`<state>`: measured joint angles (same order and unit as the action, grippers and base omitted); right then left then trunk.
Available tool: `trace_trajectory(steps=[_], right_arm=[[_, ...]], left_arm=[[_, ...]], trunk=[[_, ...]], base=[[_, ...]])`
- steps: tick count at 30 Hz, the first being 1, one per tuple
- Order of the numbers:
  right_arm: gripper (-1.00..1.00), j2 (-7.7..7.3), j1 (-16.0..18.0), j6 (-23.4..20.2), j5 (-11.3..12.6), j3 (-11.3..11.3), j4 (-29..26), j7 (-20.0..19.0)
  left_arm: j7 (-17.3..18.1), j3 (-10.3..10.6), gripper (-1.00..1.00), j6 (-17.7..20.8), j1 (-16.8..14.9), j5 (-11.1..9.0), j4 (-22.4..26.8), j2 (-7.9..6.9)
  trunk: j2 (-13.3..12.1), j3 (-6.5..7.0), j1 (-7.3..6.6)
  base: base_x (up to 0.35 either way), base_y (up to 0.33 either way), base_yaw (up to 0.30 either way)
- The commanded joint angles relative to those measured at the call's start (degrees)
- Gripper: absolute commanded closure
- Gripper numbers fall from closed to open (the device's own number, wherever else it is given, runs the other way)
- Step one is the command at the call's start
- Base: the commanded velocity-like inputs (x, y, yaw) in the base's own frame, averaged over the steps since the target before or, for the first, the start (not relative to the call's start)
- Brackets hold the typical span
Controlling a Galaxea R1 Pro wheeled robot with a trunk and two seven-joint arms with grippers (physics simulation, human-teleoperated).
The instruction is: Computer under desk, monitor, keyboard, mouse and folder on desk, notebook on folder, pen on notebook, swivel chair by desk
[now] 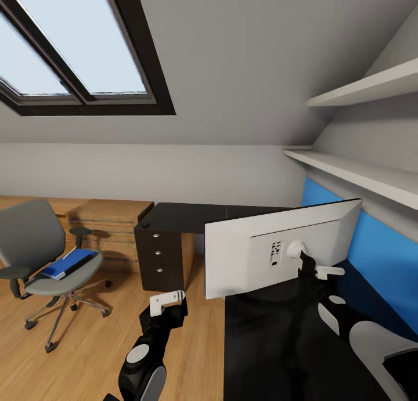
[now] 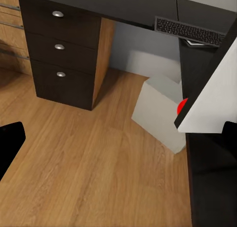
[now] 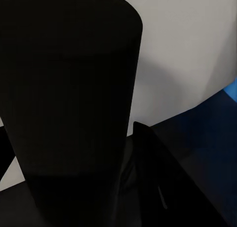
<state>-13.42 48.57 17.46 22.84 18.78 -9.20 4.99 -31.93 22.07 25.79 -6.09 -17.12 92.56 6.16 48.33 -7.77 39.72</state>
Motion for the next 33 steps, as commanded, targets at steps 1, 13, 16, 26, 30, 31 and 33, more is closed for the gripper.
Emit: trace_trajectory(steps=[1,13,16,26,30,31,33], right_arm=[[1.00,-0.03,0.0,0.2,0.8,1.8,0.1,0.3],[1.00,-0.03,0.0,0.2,0.8,1.8,0.1,0.3],[1.00,-0.08,0.0,0.2,0.7,1.8,0.1,-1.6],[1.00,-0.11,0.0,0.2,0.6,1.7,0.1,-3.6],[1.00,-0.11,0.0,0.2,0.6,1.7,0.1,-3.6],[1.00,-0.11,0.0,0.2,0.6,1.7,0.1,-3.6],[1.00,-0.11,0.0,0.2,0.6,1.7,0.1,-3.6]], left_arm=[[-0.5,0.1,-1.00,0.1,-0.1,-0.5,0.1,-0.01],[-0.5,0.0,-1.00,0.1,-0.1,-0.5,0.1,-0.01],[-0.5,0.0,-1.00,0.1,-0.1,-0.5,0.1,-0.01],[-0.5,0.0,-1.00,0.1,-0.1,-0.5,0.1,-0.01],[-0.5,0.0,-1.00,0.1,-0.1,-0.5,0.1,-0.01],[-0.5,0.0,-1.00,0.1,-0.1,-0.5,0.1,-0.01],[-0.5,0.0,-1.00,0.1,-0.1,-0.5,0.1,-0.01]], trunk=[[0.1,-0.10,0.02],[0.1,-0.10,0.02],[0.1,-0.10,0.02],[0.1,-0.10,0.02],[0.1,-0.10,0.02],[0.1,-0.10,0.02],[0.1,-0.10,0.02]], base=[[0.000,-0.001,0.000],[0.035,-0.056,0.000],[0.015,-0.021,0.000],[0.001,-0.018,0.000],[0.000,-0.076,0.000],[0.000,-0.024,0.000],[0.000,-0.012,0.000]])
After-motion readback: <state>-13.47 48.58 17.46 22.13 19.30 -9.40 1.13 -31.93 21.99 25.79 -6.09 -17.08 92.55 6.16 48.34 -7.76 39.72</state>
